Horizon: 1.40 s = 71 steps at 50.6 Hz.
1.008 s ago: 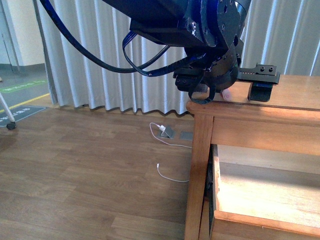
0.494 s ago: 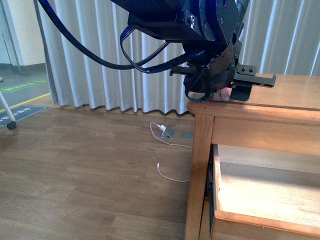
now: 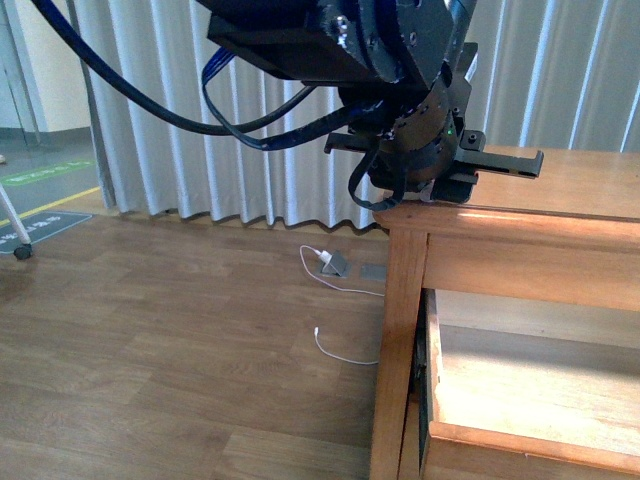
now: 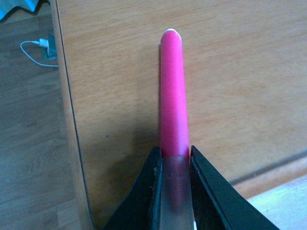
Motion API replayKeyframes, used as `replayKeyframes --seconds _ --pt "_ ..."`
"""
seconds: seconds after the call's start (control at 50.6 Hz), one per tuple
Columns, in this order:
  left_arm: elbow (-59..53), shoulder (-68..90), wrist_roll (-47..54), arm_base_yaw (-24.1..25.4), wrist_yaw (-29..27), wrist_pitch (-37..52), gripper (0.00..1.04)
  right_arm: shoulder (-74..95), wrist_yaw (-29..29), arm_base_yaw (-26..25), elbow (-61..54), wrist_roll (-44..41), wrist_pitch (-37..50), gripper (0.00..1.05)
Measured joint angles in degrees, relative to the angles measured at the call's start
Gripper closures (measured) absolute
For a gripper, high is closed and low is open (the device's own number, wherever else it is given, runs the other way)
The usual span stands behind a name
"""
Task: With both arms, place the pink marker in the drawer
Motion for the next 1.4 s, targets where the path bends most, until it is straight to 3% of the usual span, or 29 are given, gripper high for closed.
replayKeyframes --seconds 0.277,0.553,1.403 --pt "-17.3 -13.7 5.4 0.1 12.5 6.7 0.91 0.0 0.0 0.0 0.0 0.0 0.0 0.08" --pt "-24.5 -15.9 10.1 -1.3 20.4 6.3 0.91 0.0 0.0 0.0 0.0 0.0 0.0 0.08" --pt "-9.6 6.0 7.1 -6.7 16.3 2.9 0.91 0.0 0.0 0.0 0.0 0.0 0.0 0.08"
